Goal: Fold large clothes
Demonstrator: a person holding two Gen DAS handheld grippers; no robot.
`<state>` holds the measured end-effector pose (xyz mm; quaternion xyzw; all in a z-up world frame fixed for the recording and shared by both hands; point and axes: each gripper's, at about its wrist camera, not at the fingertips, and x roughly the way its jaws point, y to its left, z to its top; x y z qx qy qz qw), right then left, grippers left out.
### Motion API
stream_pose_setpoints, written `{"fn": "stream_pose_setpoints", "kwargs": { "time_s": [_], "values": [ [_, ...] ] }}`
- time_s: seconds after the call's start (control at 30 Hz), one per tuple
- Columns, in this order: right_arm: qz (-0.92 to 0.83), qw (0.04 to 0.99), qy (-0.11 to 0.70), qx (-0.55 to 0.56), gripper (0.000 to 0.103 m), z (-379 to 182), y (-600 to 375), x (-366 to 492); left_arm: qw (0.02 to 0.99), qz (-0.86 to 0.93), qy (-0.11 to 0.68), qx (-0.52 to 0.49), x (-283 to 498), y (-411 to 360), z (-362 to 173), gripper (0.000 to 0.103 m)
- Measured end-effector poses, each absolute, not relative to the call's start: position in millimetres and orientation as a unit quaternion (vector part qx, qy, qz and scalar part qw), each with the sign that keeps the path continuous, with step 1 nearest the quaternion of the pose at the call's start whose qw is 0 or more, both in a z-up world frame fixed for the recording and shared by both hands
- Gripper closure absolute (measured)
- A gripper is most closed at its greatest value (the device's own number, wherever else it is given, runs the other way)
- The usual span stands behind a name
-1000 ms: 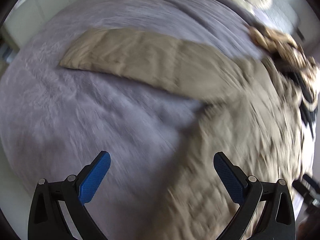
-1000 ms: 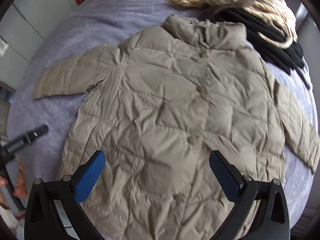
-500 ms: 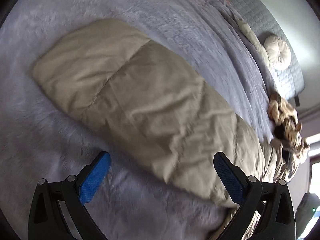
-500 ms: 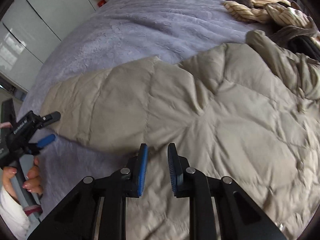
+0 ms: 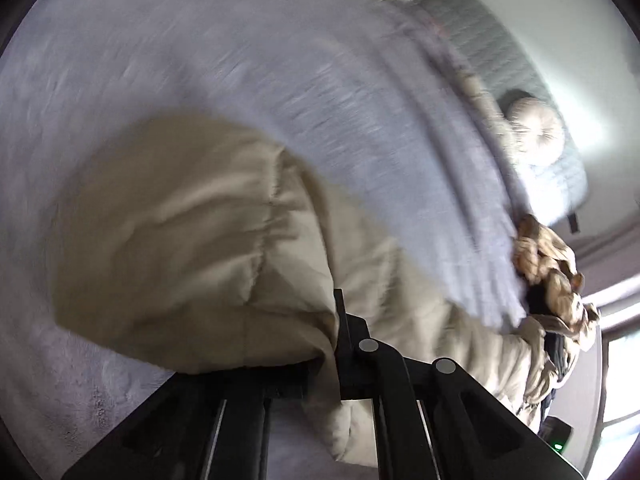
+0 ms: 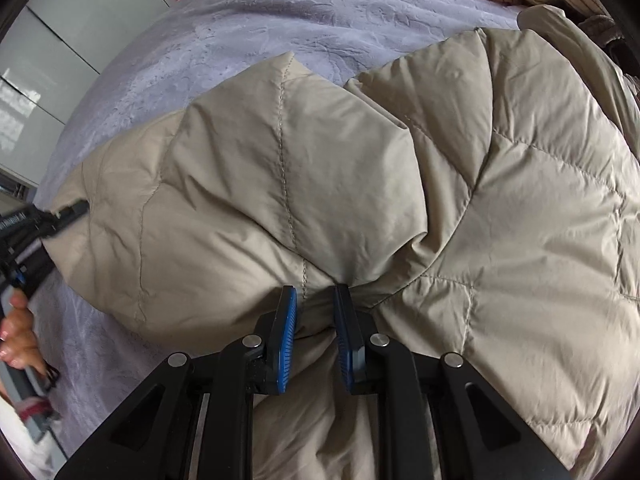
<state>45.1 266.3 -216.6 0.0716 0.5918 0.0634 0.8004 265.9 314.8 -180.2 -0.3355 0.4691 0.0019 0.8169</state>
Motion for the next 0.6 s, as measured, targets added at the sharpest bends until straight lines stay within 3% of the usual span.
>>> {"fn": "stream_pose_setpoints", "kwargs": {
  "time_s": [0.17, 0.37, 0.47, 0.6],
  "values": [
    [0.090, 0.801, 0.580, 0.113, 0.082, -211, 288, 24, 0.858, -0.100, 0.406, -0.298, 277, 257, -105, 0.095],
    [0.082, 0.816, 0.545, 0.175, 0.082, -167, 269, -58, 0.869, -0.254, 0.361, -0.223, 282, 113, -29, 0.095],
    [0.049, 0.826, 0.525, 0.197, 0.082, -141, 224, -105, 0.860, -0.311, 0.364, -0.178, 278, 32, -21, 0.095],
    [-0.017, 0.837, 0.505, 0.213, 0.082, -120, 175, -181, 0.841, -0.353, 0.403, -0.075, 263, -95, -47, 0.095]
  ]
}}
